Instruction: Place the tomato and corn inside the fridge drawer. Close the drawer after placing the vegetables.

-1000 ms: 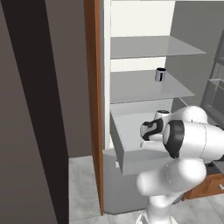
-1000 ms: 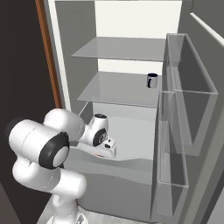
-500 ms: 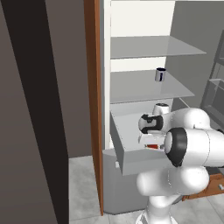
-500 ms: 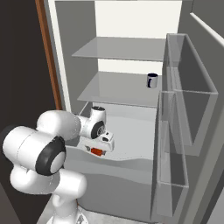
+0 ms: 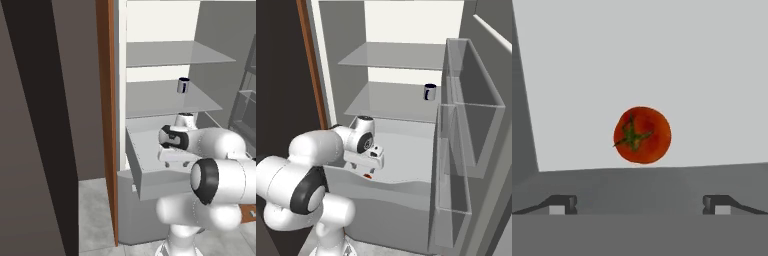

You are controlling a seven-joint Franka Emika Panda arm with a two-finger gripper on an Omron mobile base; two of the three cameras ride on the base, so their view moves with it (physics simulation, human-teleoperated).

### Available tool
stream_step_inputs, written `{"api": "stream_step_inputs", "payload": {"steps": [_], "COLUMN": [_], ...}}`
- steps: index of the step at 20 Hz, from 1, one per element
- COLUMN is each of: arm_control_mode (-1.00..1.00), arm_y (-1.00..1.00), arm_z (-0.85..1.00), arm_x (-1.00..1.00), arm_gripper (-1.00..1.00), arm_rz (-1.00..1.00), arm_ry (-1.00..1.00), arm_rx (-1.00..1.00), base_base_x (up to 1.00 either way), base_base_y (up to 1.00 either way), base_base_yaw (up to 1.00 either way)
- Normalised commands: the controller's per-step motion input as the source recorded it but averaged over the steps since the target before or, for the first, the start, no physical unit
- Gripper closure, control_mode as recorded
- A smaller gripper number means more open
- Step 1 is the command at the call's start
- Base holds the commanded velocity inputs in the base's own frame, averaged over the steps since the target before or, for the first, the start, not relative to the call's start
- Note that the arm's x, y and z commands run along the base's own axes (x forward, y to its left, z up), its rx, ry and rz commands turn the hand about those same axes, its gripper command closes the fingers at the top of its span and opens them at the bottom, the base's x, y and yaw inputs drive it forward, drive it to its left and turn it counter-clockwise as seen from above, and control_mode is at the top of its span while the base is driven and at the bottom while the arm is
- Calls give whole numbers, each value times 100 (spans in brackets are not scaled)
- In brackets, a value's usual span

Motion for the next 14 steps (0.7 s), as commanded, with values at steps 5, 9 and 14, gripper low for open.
{"api": "stream_step_inputs", "payload": {"steps": [5,9,14], "arm_control_mode": [-100,-100,-100], "arm_y": [0,0,1], "arm_z": [8,1,54], "arm_x": [-73,-88,-39], "arm_gripper": [-100,-100,-100], "arm_rz": [0,0,0], "arm_ry": [0,0,-1], "arm_rx": [2,4,4], "base_base_x": [0,0,0], "base_base_y": [0,0,0], "base_base_yaw": [0,0,0]}}
